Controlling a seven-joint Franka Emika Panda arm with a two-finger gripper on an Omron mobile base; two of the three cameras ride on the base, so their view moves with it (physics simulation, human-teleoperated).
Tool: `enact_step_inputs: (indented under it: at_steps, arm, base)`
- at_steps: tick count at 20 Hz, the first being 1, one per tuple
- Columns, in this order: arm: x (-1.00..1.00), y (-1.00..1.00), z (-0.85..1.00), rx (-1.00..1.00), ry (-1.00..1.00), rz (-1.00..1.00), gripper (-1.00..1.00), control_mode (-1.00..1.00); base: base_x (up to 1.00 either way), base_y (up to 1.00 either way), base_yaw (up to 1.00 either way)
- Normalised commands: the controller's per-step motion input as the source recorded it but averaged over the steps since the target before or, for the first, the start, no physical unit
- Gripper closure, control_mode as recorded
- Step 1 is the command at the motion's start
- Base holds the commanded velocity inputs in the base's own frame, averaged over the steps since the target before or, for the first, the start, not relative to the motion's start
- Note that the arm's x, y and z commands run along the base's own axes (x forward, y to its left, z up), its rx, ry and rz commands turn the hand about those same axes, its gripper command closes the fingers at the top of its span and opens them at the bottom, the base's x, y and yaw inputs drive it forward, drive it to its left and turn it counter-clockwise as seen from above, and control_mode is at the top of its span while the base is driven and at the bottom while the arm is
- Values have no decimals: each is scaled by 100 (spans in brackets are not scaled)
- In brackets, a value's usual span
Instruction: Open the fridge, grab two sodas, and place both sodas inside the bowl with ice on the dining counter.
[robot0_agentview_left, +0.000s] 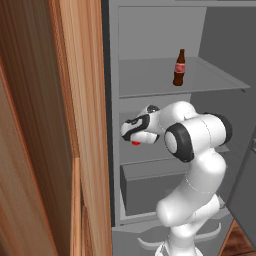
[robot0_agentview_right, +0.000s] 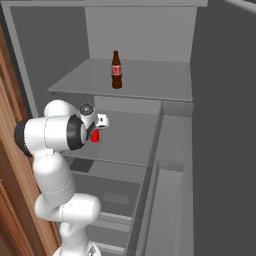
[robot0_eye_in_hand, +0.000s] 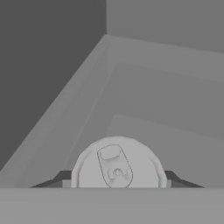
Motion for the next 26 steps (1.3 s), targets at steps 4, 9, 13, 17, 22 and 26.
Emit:
enact_step_inputs:
  at_steps: [4, 9, 13, 17, 22, 26]
  arm:
    - [1, 0, -18, 0, 0, 0, 100, -100]
    - [0, 0, -4, 0, 0, 0, 100, -100]
    - [0, 0, -5, 0, 0, 0, 100, -100]
    - [0, 0, -6, 0, 0, 0, 100, -100]
    - [-10, -6, -6, 0, -1, 0, 100, -100]
    - [-43, -26, -2, 2, -3, 0, 100, -100]
  base:
    - [0, 0, 0]
    - [0, 0, 0]
    - [0, 0, 0]
    - [0, 0, 0]
    - [0, 0, 0]
    - [0, 0, 0]
